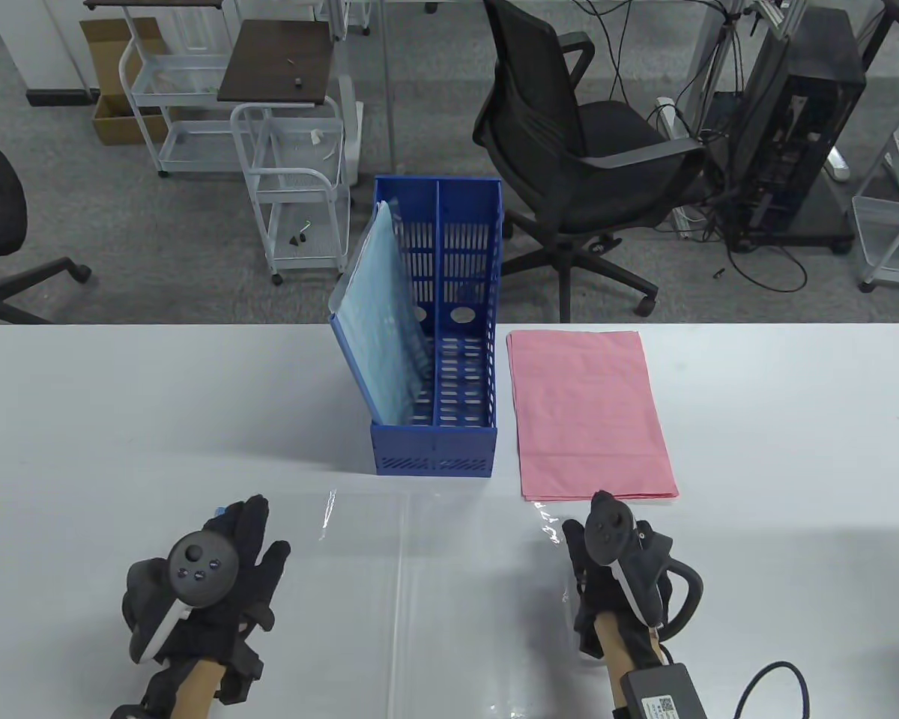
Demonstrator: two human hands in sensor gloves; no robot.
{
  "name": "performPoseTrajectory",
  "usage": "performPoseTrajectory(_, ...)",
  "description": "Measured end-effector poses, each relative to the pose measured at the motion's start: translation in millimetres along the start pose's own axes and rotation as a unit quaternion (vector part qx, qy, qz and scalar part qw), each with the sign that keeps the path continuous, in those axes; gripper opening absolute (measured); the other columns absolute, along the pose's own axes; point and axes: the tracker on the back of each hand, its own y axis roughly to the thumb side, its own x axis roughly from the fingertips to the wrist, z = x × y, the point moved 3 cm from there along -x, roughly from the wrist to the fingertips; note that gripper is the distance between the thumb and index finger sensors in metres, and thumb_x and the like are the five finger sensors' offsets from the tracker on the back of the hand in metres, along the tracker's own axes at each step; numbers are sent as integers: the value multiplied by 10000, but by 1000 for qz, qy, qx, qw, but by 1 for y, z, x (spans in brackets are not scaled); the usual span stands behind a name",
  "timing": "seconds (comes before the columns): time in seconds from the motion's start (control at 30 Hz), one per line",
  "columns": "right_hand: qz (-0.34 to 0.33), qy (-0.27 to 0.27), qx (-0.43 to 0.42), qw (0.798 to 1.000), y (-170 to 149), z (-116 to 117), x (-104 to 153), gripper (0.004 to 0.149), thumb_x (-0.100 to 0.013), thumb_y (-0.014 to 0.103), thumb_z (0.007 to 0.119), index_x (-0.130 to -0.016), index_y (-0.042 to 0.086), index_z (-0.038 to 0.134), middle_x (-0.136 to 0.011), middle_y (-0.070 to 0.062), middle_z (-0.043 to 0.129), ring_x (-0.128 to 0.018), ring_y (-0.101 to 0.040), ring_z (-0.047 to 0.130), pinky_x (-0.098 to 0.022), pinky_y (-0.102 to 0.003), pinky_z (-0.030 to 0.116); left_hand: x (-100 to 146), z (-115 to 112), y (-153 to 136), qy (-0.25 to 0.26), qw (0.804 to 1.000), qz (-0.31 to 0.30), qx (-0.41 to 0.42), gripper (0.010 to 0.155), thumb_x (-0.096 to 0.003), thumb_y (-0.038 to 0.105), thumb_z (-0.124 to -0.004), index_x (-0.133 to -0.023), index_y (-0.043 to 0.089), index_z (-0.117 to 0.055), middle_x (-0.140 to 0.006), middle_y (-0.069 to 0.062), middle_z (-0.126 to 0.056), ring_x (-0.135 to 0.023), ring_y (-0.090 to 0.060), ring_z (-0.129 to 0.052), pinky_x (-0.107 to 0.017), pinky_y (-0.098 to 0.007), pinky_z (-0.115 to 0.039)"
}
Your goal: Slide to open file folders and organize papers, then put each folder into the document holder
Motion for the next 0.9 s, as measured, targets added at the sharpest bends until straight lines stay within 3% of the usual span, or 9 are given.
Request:
performPoseTrajectory(0.1,-2,1,27,1000,2,2,-12,736,-327,593,837,-990,363,613,-1021,72,782,-904,-231,852,-748,-467,682,3,-4,13,8,999,-20,-30,733,-448,568,-767,-1118,404,-515,-1222,91,-530,-1176,-231,-570,-832,-537,-549)
performPoseTrajectory(0.27,0,52,22,998,8,13,-45,817,-318,622,828,-1023,454,448,-1167,141,498,-1110,-236,555,-845,-483,491,-1,-15,15,-12,998,-21,-53,788,-448,574,-766,-1129,425,-399,-1245,132,-399,-1209,-191,-421,-864,-509,-464)
performPoseTrajectory(0.43,22,164,11,986,7,38,-79,903,-290,657,837,-1027,488,344,-1197,162,301,-1157,-234,341,-864,-486,357,-5,-25,15,-32,997,-15,-75,795,-445,570,-775,-1127,427,-393,-1245,137,-379,-1208,-189,-393,-866,-508,-444)
performPoseTrajectory(0.77,53,289,13,956,-10,65,-115,927,-270,610,890,-1027,472,373,-1190,164,249,-1148,-223,273,-853,-485,290,-6,-26,15,-40,996,-13,-83,778,-445,568,-769,-1124,433,-414,-1244,143,-389,-1207,-185,-394,-865,-512,-435)
performPoseTrajectory(0.9,45,262,38,963,-6,60,-118,909,-255,615,900,-1026,481,437,-1201,164,324,-1155,-226,360,-858,-525,347,-8,-30,14,-50,995,-11,-83,771,-446,569,-765,-1123,434,-422,-1244,140,-390,-1206,-193,-394,-865,-515,-438)
